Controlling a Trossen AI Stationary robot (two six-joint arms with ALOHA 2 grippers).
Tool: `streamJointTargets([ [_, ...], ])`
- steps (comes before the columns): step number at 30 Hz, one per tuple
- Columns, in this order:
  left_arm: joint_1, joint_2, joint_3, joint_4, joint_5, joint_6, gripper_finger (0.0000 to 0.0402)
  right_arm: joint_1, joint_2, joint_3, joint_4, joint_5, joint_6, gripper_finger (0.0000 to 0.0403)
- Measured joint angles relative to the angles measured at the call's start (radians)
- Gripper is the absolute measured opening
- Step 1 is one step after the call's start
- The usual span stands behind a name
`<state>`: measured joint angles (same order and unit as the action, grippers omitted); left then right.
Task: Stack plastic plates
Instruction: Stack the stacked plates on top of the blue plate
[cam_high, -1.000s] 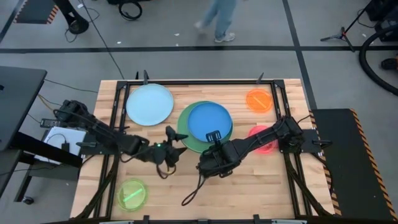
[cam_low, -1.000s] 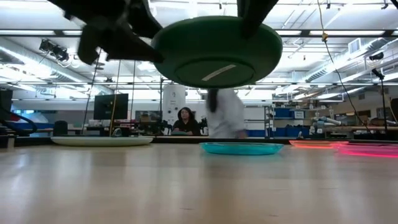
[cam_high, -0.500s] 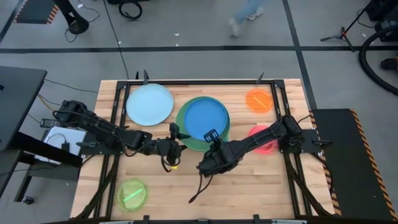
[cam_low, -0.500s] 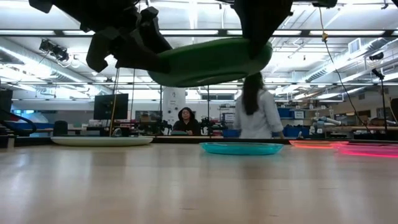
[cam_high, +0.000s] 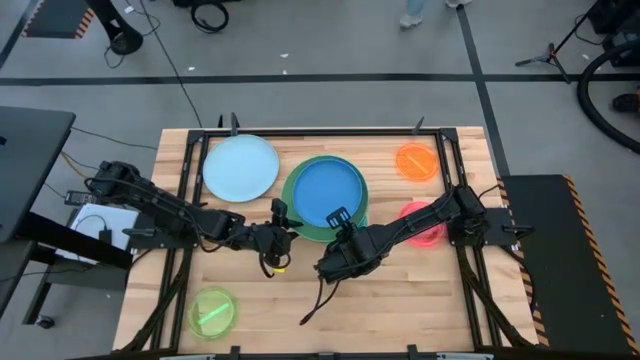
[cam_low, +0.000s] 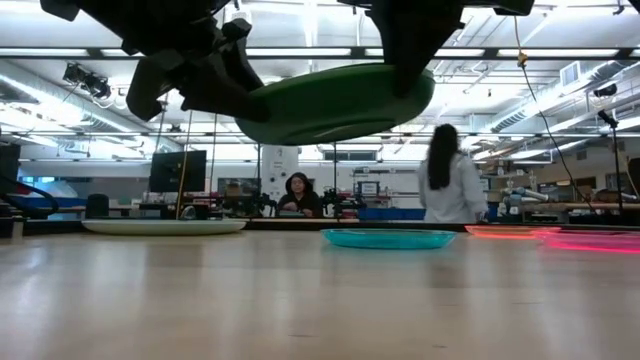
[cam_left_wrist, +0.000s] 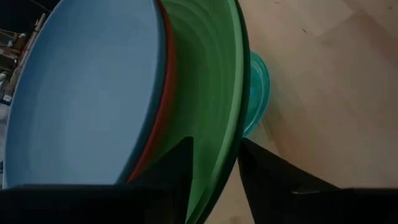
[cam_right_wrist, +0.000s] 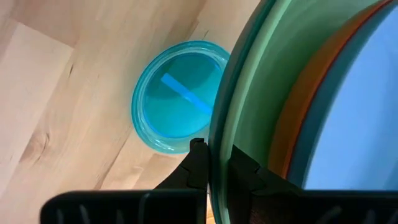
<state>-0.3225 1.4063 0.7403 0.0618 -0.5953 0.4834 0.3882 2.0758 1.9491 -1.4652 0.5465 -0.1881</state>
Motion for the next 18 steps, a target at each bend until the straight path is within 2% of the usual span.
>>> streamJointTargets([
  [3, -0.001, 0.000, 0.000, -0.009, 0.003, 0.005, 0.0109, 0.000, 0.000, 0.000, 0.006, 0.005, -0.001, 0.0038],
  [7, -0.003, 0.004, -0.003, -0.039, 0.037, 0.023, 0.0038, 0.002, -0.002, 0.000, 0.025, 0.034, -0.006, 0.0057],
  [8, -0.004, 0.004, -0.004, -0.041, 0.033, 0.020, 0.0030, 0.004, -0.002, 0.001, 0.032, 0.042, -0.007, 0.0063],
  [11, -0.004, 0.004, -0.004, -0.047, 0.033, 0.006, 0.0030, 0.014, -0.002, 0.001, 0.055, 0.076, -0.007, 0.0081],
  [18, -0.004, 0.003, 0.000, -0.071, -0.048, -0.032, 0.0030, 0.015, -0.003, 0.003, 0.104, 0.121, 0.005, 0.0112],
])
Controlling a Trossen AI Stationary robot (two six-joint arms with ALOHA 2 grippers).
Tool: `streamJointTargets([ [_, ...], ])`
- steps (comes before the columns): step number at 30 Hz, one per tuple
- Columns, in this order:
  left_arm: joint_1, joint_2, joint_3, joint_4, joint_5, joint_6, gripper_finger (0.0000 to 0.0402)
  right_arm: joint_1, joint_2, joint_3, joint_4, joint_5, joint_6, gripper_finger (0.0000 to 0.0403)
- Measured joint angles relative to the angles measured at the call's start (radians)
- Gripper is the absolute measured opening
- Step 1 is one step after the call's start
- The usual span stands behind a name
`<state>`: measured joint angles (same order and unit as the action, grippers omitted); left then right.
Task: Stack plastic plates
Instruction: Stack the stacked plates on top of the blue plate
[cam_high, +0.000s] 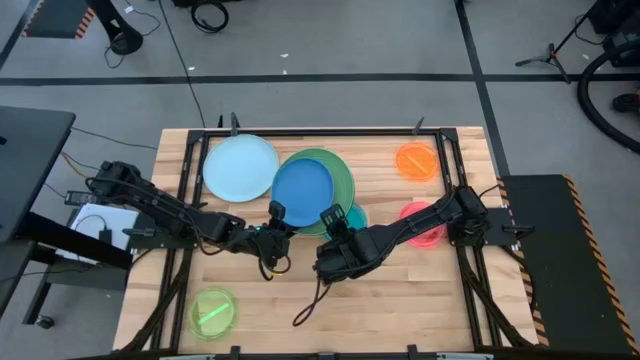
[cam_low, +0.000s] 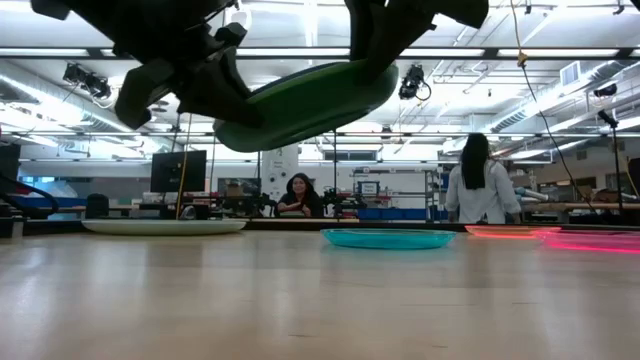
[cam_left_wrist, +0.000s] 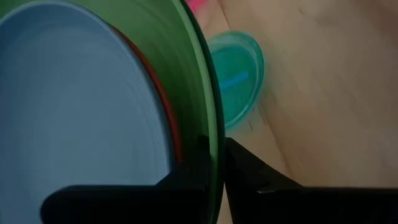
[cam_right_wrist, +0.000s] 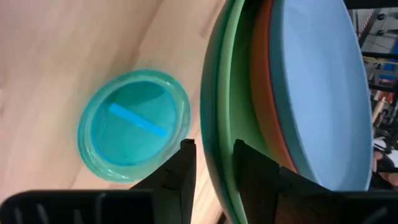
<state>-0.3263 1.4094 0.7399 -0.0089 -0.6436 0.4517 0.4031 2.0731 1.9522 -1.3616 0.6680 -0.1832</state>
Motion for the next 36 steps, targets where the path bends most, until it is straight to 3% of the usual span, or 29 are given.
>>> streamJointTargets([
  [7, 0.029, -0.003, -0.001, -0.246, -0.097, -0.170, 0.0030, 0.035, 0.001, -0.001, -0.014, -0.060, 0.072, 0.0125],
  [11, 0.082, -0.011, 0.000, -0.453, -0.043, -0.283, 0.0030, 0.045, 0.001, -0.001, 0.019, -0.084, 0.145, 0.0126],
  [15, 0.177, -0.029, -0.001, -0.555, -0.005, -0.324, 0.0030, 0.062, 0.001, -0.002, 0.097, -0.093, 0.165, 0.0126],
  [20, 0.313, -0.059, 0.000, -0.650, 0.103, -0.320, 0.0030, 0.075, 0.001, -0.002, 0.166, -0.097, 0.164, 0.0126],
  [25, 0.483, -0.093, 0.000, -0.677, 0.311, -0.283, 0.0030, 0.085, 0.001, -0.002, 0.167, -0.098, 0.168, 0.0126],
  [31, 0.647, -0.202, -0.001, -0.688, 0.378, -0.204, 0.0030, 0.091, 0.002, -0.002, 0.151, -0.097, 0.210, 0.0126],
  [36, 0.688, -0.327, -0.001, -0.726, 0.492, -0.234, 0.0030, 0.097, 0.002, -0.002, 0.133, -0.096, 0.214, 0.0126],
])
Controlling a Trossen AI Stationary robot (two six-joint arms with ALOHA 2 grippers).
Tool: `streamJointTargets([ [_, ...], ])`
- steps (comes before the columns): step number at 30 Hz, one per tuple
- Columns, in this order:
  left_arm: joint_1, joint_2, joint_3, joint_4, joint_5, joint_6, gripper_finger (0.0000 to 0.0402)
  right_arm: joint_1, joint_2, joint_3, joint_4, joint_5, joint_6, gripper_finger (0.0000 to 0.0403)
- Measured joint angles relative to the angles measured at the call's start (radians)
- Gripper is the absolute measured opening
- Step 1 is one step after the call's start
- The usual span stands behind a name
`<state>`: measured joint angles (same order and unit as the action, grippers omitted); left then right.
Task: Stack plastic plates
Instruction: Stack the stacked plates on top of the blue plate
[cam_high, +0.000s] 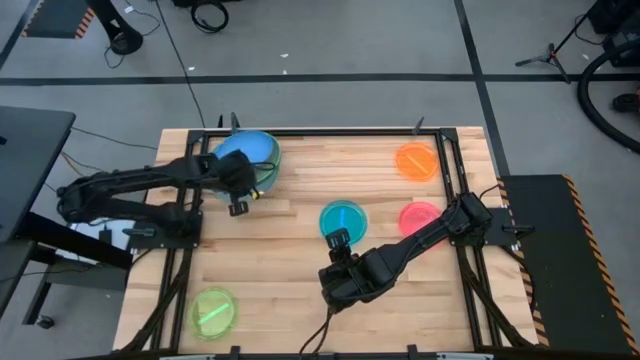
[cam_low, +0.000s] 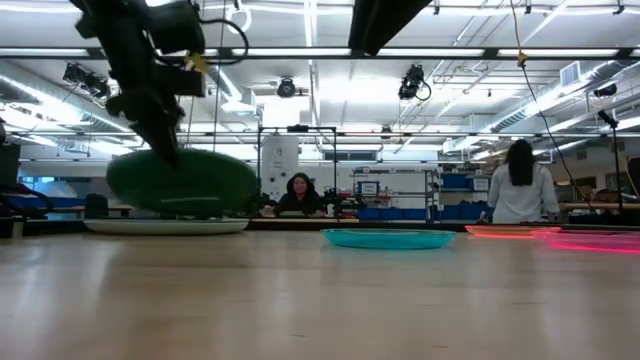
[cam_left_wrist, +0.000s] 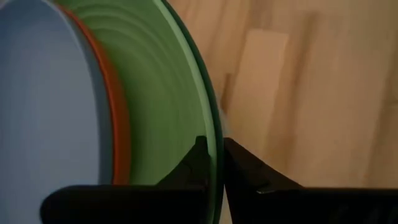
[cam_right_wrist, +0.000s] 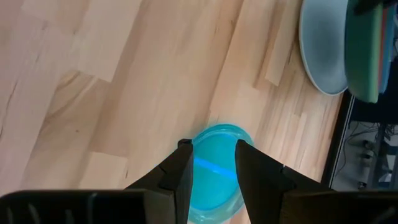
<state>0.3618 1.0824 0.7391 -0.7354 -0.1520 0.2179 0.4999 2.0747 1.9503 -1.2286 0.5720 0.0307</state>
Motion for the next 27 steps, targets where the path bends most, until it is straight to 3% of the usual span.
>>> streamJointTargets([
  [4, -0.014, -0.085, 0.000, -0.011, 0.067, -0.067, 0.0030, -0.002, 0.000, 0.000, -0.009, 0.003, -0.004, 0.0126],
  [8, -0.034, -0.126, 0.000, -0.005, 0.072, -0.103, 0.0030, -0.006, 0.000, 0.000, -0.007, 0.011, -0.004, 0.0126],
  [19, -0.059, -0.035, 0.000, 0.003, -0.186, -0.217, 0.0030, 0.010, 0.000, 0.000, 0.001, 0.004, 0.068, 0.0125],
  [27, -0.093, 0.068, 0.000, 0.058, -0.264, -0.285, 0.0030, 0.017, 0.000, 0.000, 0.005, 0.004, 0.148, 0.0125],
])
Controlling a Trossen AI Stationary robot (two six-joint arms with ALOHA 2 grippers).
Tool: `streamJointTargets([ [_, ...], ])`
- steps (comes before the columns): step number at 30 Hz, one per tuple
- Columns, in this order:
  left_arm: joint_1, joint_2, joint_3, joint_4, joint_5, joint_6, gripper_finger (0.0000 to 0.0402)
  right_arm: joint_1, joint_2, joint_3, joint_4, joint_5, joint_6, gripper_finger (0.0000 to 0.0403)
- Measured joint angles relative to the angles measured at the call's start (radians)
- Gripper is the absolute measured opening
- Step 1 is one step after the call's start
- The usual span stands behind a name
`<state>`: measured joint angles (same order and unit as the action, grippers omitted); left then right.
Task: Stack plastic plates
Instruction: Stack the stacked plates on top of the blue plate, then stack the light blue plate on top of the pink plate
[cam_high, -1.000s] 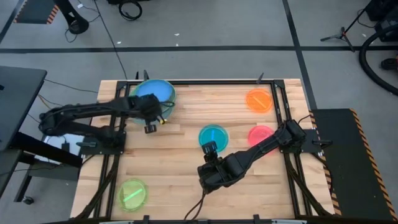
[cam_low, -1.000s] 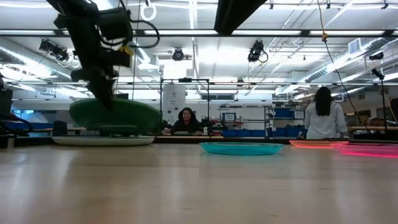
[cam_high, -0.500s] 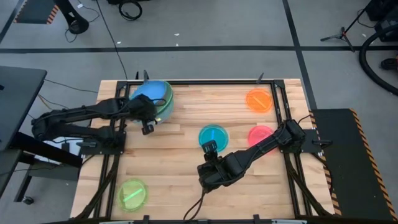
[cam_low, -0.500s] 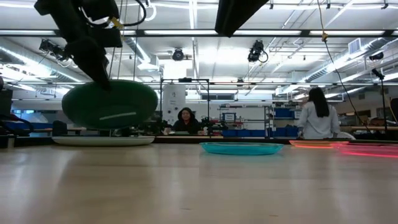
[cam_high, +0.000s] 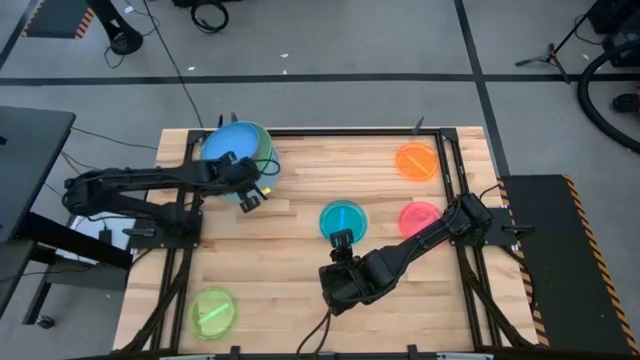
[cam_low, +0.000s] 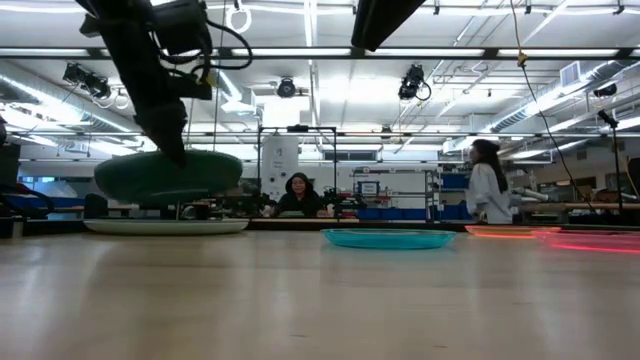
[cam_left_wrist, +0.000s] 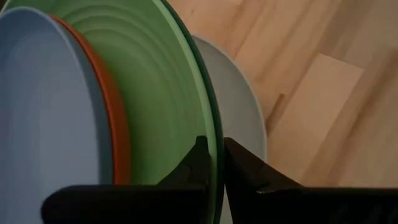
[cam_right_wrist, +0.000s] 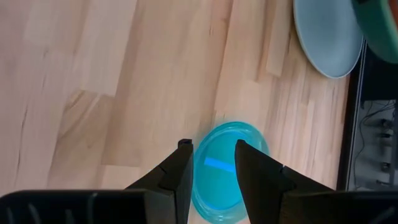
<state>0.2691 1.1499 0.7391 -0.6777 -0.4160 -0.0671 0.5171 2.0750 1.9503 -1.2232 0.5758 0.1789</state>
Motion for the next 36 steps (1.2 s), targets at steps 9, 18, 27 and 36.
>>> streamJointTargets([
  [9, -0.058, 0.130, 0.000, 0.071, 0.004, 0.049, 0.0030, 0.000, 0.000, 0.000, 0.018, -0.001, 0.013, 0.0125],
  [18, -0.041, 0.192, -0.040, 0.084, -0.002, 0.058, 0.0030, 0.006, 0.000, 0.000, 0.026, -0.023, 0.040, 0.0125],
  [27, -0.044, 0.191, -0.122, 0.149, -0.012, 0.008, 0.0080, -0.013, 0.000, 0.000, 0.026, -0.009, 0.125, 0.0126],
  [36, -0.102, 0.144, -0.084, 0.035, 0.057, -0.053, 0.0187, -0.058, 0.000, -0.094, 0.093, 0.007, 0.161, 0.0156],
])
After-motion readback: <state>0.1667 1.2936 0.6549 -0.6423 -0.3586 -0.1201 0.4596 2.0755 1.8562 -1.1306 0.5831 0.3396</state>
